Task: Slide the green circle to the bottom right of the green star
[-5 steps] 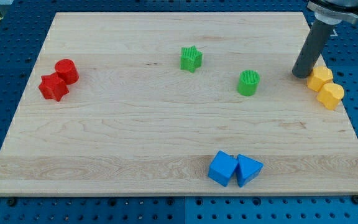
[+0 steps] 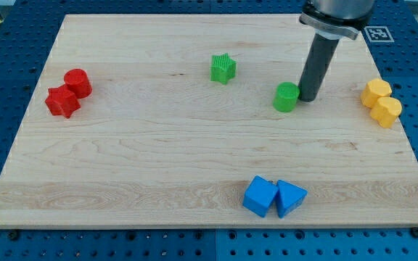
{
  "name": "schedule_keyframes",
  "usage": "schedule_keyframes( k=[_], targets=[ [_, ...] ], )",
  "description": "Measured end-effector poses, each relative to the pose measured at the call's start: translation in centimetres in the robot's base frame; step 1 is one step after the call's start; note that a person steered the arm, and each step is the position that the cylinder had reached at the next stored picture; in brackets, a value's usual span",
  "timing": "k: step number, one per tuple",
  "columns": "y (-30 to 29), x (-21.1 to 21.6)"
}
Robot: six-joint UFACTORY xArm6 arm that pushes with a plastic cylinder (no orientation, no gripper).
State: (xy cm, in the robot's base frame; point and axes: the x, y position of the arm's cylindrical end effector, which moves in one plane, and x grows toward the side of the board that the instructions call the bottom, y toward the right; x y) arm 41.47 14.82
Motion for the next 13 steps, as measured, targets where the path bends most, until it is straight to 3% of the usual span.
schedule_keyframes(
  k=[5,13],
  targets=[
    [-6.2,2.4],
    [-6.2,-0.1]
  ],
)
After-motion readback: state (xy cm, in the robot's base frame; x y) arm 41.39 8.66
